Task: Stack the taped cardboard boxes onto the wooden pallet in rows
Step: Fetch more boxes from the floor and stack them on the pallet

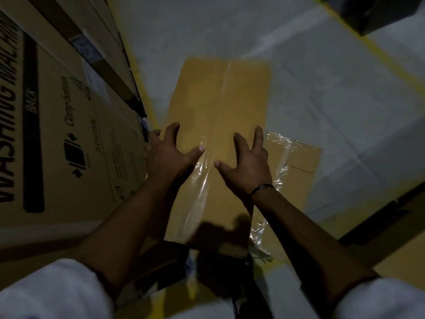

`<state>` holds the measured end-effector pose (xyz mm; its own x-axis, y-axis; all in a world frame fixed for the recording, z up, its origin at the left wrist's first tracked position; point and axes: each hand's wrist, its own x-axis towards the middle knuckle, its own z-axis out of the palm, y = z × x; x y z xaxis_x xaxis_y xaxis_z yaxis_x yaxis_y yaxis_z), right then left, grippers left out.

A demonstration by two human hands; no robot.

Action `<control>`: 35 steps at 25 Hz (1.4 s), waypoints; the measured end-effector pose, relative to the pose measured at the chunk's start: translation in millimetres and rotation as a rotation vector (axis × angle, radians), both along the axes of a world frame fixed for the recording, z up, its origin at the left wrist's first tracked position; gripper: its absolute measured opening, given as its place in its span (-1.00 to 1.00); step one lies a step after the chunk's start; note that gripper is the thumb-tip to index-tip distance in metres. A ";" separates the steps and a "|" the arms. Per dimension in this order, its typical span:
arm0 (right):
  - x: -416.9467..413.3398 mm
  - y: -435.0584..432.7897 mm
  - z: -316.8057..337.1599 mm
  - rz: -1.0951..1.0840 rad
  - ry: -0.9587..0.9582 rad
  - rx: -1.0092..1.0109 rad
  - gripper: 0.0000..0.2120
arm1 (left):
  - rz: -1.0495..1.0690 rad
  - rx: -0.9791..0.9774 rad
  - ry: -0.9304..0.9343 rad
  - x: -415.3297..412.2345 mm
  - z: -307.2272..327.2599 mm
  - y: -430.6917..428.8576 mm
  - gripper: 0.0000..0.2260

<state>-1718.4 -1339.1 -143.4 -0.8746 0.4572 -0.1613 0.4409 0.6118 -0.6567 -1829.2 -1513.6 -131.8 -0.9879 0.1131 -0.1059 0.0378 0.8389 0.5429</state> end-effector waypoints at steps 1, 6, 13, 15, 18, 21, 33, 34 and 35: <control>5.8 10.0 0.8 -0.031 0.003 0.012 -0.19 | -0.018 -0.020 0.023 9.3 4.0 8.8 -0.17; 61.7 83.7 15.4 -0.161 -0.002 0.108 -0.26 | -0.136 -0.120 0.062 76.9 24.2 78.1 -0.21; 247.9 191.2 37.3 -0.413 -0.024 0.205 -0.29 | -0.377 -0.072 0.042 229.2 47.1 212.5 -0.21; 323.3 219.8 40.0 -0.500 -0.030 0.224 -0.30 | -0.466 -0.069 0.045 292.9 49.3 254.8 -0.19; 439.8 247.3 40.1 -0.595 -0.093 0.254 -0.31 | -0.554 -0.037 0.046 392.5 47.9 303.8 -0.16; 561.6 262.9 43.5 -0.690 -0.115 0.263 -0.31 | -0.730 -0.018 0.045 504.0 48.9 340.9 -0.14; 844.0 306.3 29.4 -0.809 -0.373 0.446 -0.46 | -1.141 -0.070 -0.024 762.4 18.2 429.0 -0.21; 856.7 309.6 25.6 -0.830 -0.389 0.451 -0.46 | -1.173 -0.073 -0.018 772.2 16.5 436.6 -0.21; 871.0 312.7 22.4 -0.853 -0.394 0.452 -0.46 | -1.209 -0.079 -0.010 783.6 15.9 444.8 -0.21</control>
